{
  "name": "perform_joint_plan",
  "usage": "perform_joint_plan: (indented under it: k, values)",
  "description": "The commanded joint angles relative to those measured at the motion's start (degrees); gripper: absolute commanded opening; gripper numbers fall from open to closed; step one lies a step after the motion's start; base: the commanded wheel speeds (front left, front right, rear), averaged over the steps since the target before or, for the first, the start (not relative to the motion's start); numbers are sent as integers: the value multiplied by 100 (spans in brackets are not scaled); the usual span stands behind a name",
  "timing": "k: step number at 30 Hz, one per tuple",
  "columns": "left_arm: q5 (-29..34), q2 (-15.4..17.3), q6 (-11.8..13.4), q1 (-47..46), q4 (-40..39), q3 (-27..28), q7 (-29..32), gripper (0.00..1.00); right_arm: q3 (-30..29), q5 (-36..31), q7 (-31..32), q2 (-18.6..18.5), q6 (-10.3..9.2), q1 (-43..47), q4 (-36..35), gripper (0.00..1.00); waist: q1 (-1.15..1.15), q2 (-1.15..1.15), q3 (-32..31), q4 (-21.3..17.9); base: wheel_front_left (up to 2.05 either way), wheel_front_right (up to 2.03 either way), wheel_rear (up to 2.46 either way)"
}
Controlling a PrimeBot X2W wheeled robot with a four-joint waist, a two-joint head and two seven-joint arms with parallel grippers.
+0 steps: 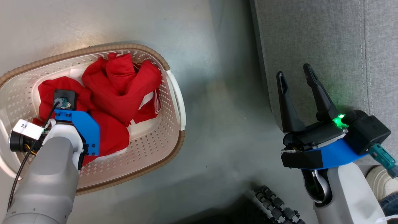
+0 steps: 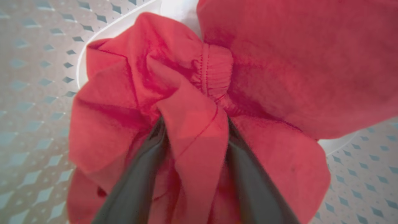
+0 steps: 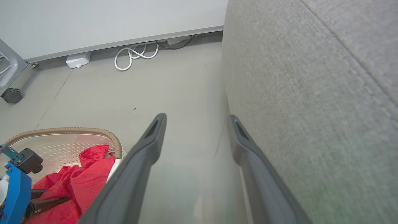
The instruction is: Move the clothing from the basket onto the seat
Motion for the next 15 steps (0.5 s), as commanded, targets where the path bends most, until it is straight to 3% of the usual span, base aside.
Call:
perform_joint_plan:
  k: [1,15]
  values:
    - [-41,33,-24,-78,28,-3,22,0,8,39,-23,-6,3,-85,4,100,-1,0,-7,-33,0,0,0]
    - [-155,46,-267,100,137,-95,-237,0,48,63,-24,-6,3,-122,72,100,-1,0,-223,-26,0,0,0]
